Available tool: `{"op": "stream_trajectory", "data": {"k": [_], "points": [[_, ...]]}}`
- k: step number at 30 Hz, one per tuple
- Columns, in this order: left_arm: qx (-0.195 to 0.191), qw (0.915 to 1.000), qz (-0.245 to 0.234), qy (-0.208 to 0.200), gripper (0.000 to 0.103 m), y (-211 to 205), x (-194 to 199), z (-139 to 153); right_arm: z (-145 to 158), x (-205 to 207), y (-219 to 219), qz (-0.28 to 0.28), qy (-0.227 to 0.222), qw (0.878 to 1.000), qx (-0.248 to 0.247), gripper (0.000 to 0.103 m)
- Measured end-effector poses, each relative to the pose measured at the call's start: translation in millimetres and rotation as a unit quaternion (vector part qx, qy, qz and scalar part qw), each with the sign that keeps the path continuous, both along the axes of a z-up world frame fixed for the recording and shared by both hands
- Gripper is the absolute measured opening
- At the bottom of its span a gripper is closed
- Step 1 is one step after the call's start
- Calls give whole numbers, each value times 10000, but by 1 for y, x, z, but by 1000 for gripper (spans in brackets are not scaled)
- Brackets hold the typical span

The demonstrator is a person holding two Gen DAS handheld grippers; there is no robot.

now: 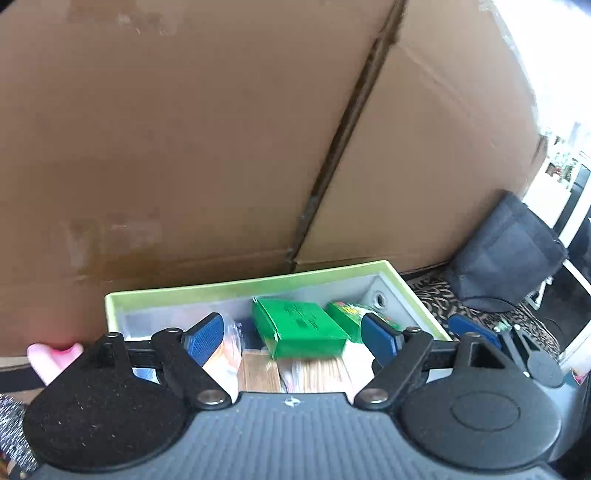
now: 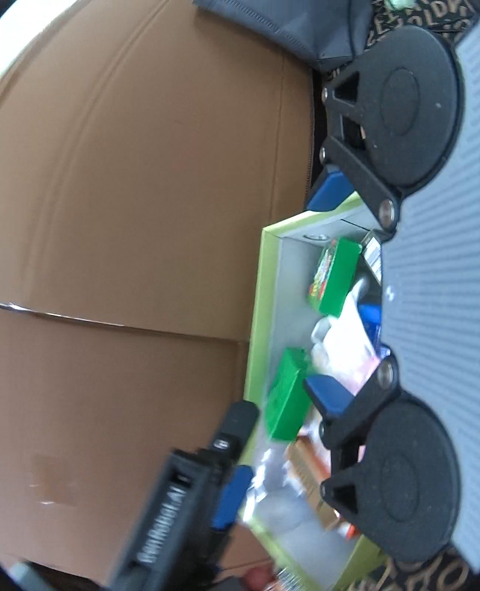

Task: Organize objects
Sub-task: 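Withdraw both tools from the lime-green box back toward the pile, then grasp the brown box with the left tool while the right tool grasps the steel wool ball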

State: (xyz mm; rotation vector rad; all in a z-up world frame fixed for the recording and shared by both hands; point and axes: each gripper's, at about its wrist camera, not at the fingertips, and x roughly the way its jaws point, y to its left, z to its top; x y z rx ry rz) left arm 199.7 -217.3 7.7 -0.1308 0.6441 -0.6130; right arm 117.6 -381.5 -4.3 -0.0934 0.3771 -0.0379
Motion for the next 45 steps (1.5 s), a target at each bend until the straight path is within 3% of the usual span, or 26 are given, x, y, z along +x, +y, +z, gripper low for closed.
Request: {"op": "stream_trajectory", "data": {"k": [7, 16, 20, 28, 32, 38, 41, 42, 44, 45], "points": [[306, 9977, 158, -588, 90, 43, -59, 16, 32, -38, 24, 227, -354, 9991, -95, 103], [535, 9942, 807, -465, 91, 116, -113, -11, 17, -83, 95, 859, -150, 9962, 72, 103], [436, 9909, 1270, -113, 91, 154, -123, -33, 0, -92, 129, 1232, 100, 9922, 173, 103], [420, 9744, 2176, 385, 91, 219, -114, -71, -25, -96, 182, 1708, 542, 9829, 426, 103], [378, 9650, 2541, 518, 91, 234, -87, -80, -26, -99, 200, 1787, 582, 9817, 311, 103], [720, 9694, 2307, 439, 91, 221, -48, -87, -25, -99, 214, 1794, 589, 9819, 150, 100], [978, 9665, 2324, 471, 89, 213, -32, -91, -26, -98, 217, 1809, 624, 9814, 150, 98], [1018, 9656, 2349, 465, 86, 211, -27, -91, -26, -98, 217, 1816, 633, 9812, 142, 97], [1136, 9641, 2373, 362, 69, 209, -22, -91, -26, -96, 218, 1810, 652, 9812, 127, 93], [1171, 9659, 2282, 349, 49, 209, -20, -90, -26, -94, 219, 1808, 668, 9812, 111, 91]]}}
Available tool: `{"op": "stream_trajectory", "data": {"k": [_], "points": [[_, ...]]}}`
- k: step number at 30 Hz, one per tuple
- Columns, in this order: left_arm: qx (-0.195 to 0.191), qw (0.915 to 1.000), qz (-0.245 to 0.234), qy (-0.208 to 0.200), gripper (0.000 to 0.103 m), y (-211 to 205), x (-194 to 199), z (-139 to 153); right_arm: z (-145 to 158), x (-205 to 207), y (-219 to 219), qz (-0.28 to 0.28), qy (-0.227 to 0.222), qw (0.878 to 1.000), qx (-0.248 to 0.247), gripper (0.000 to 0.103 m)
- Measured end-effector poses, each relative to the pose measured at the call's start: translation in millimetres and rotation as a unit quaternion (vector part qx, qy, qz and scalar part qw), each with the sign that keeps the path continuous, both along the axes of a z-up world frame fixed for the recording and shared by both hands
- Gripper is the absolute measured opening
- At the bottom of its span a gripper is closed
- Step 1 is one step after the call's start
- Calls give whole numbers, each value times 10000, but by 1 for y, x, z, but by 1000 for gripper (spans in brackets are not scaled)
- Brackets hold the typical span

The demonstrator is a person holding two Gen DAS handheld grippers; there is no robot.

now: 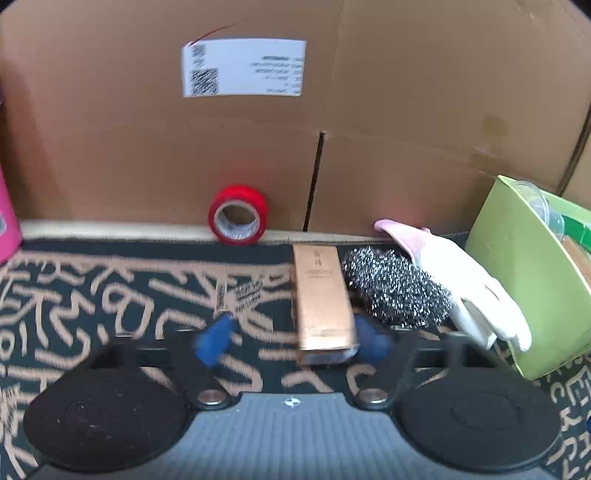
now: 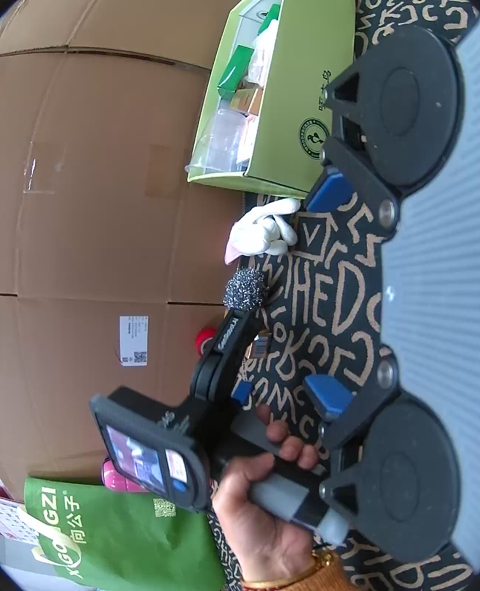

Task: Organize objects
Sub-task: 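Grasp the brown box with the left tool while the right tool grasps the steel wool ball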

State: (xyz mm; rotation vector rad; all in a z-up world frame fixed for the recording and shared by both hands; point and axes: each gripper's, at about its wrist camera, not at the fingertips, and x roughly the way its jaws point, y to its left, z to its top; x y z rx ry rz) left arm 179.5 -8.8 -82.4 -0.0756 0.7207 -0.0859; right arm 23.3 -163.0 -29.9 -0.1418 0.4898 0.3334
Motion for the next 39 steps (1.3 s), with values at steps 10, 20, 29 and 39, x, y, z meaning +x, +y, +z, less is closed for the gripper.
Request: {"op": "stream_trajectory", "data": {"k": [10, 20, 29, 39], "points": [[-48, 9996, -269, 76, 35, 28, -33, 5, 0, 72, 33, 308, -77, 9983, -486, 59], [12, 9997, -243, 22, 35, 36, -27, 1, -31, 147, 56, 192, 471, 9966, -651, 38], [29, 9996, -288, 25, 35, 35, -32, -1, -22, 76, 22, 56, 509, 9986, -115, 35], [-17, 9995, -309, -30, 36, 32, -57, -2, -24, 6, 5, 156, 723, 9973, 2, 45]]}}
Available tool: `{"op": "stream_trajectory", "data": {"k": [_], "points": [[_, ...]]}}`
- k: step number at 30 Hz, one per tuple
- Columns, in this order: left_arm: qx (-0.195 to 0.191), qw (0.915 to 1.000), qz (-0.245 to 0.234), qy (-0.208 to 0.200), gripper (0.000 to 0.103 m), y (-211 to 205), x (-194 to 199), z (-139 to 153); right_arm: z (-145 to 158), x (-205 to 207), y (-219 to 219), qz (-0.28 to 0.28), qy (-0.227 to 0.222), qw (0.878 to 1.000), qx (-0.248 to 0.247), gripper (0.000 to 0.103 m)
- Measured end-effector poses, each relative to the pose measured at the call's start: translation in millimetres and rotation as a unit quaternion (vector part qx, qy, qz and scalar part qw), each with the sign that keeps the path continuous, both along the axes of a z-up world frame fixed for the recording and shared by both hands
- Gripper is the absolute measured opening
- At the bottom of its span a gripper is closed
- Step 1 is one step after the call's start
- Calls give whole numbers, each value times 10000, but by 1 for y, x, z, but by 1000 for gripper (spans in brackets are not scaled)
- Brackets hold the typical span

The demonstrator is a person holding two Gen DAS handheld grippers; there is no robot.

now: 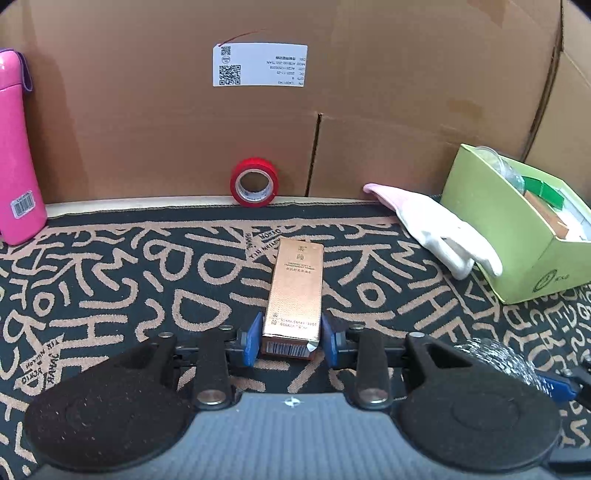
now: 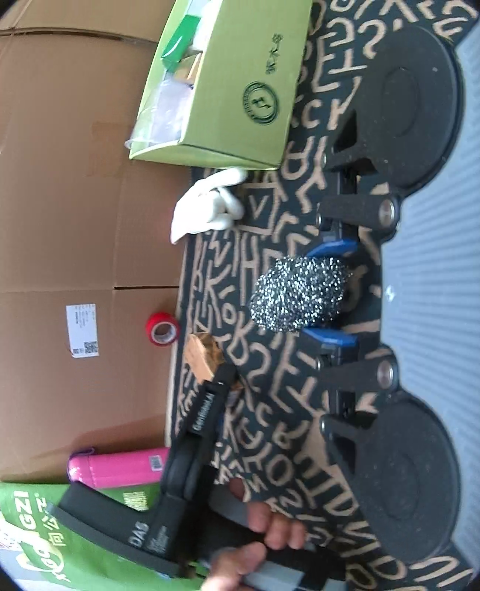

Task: Organize objects
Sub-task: 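Grasp the brown box with the left tool while the right tool grasps the steel wool ball, then carry the brown box and steel wool into the green box and release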

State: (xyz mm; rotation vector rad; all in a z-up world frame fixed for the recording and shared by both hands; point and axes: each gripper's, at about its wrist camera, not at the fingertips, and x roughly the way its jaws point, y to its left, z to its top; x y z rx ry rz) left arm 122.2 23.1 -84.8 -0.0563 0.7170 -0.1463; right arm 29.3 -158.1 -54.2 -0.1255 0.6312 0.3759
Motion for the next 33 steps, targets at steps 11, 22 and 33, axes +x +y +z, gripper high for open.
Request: {"op": "stream_trajectory", "data": {"k": [11, 22, 33], "points": [[297, 9996, 32, -23, 56, -6, 21, -1, 0, 5, 6, 2, -95, 9999, 83, 54], [335, 9993, -184, 43, 33, -13, 18, 5, -5, 6, 2, 21, 50, 9999, 135, 37], [-378, 9932, -1081, -228, 33, -49, -14, 52, 36, -9, -36, -530, -648, 9961, 290, 33]]}}
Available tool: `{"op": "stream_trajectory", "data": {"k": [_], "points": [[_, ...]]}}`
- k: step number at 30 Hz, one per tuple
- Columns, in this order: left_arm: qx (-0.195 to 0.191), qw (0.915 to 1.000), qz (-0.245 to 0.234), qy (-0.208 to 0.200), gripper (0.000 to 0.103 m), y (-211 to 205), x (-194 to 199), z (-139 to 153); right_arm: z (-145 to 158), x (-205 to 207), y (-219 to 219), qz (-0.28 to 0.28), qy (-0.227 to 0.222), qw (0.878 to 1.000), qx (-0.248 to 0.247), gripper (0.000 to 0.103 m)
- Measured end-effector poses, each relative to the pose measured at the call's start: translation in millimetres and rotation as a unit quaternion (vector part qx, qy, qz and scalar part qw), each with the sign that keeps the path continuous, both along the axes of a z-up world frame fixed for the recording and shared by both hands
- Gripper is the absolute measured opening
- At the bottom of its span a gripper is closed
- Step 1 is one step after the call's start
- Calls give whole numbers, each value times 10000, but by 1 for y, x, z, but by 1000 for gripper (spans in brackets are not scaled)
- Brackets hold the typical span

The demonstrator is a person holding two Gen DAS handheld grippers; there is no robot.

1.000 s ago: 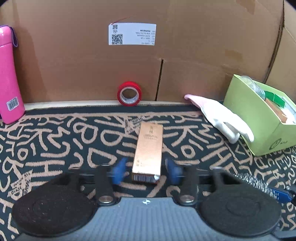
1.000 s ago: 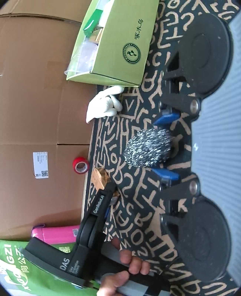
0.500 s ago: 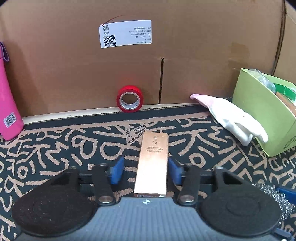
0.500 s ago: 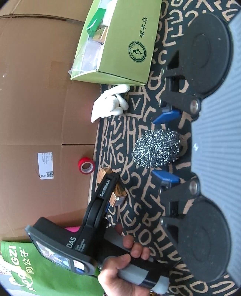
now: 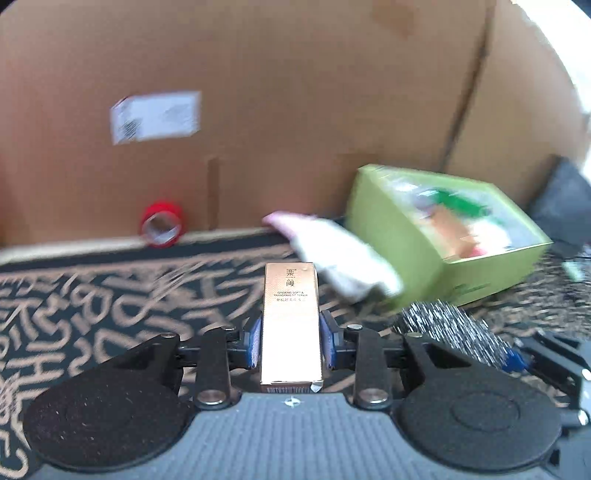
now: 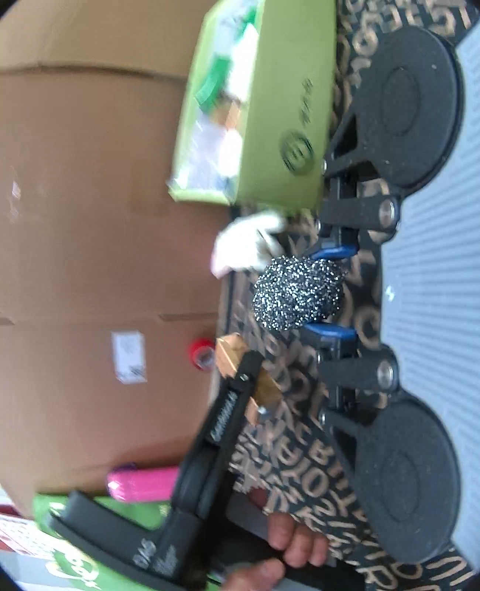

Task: Organize objects
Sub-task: 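Carry the brown box and steel wool into the green box and release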

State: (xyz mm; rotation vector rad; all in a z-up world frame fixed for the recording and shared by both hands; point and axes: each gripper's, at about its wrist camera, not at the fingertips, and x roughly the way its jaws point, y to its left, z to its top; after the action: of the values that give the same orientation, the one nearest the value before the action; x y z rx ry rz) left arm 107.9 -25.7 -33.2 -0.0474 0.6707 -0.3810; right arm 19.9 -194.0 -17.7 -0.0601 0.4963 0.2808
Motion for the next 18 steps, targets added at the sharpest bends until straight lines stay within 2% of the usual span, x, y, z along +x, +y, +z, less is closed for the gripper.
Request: {"op": "stream_trajectory", "data": {"k": [6, 9, 14, 18], "points": [[-211, 9965, -751, -308, 33, -50, -4, 36, 30, -2, -49, -700, -516, 9962, -26, 33], [-166, 9933, -1052, -457, 33, -81, -2, 47, 40, 1, -78, -1145, -694, 9910, -36, 33], [-91, 9903, -1315, -443, 33, -128, 11, 54, 46, 16, -125, -1782, -757, 9811, -45, 33], [-226, 9870, -1541, -400, 33, -166, 27, 60, 45, 31, -155, -2157, -751, 9735, -69, 33]]}}
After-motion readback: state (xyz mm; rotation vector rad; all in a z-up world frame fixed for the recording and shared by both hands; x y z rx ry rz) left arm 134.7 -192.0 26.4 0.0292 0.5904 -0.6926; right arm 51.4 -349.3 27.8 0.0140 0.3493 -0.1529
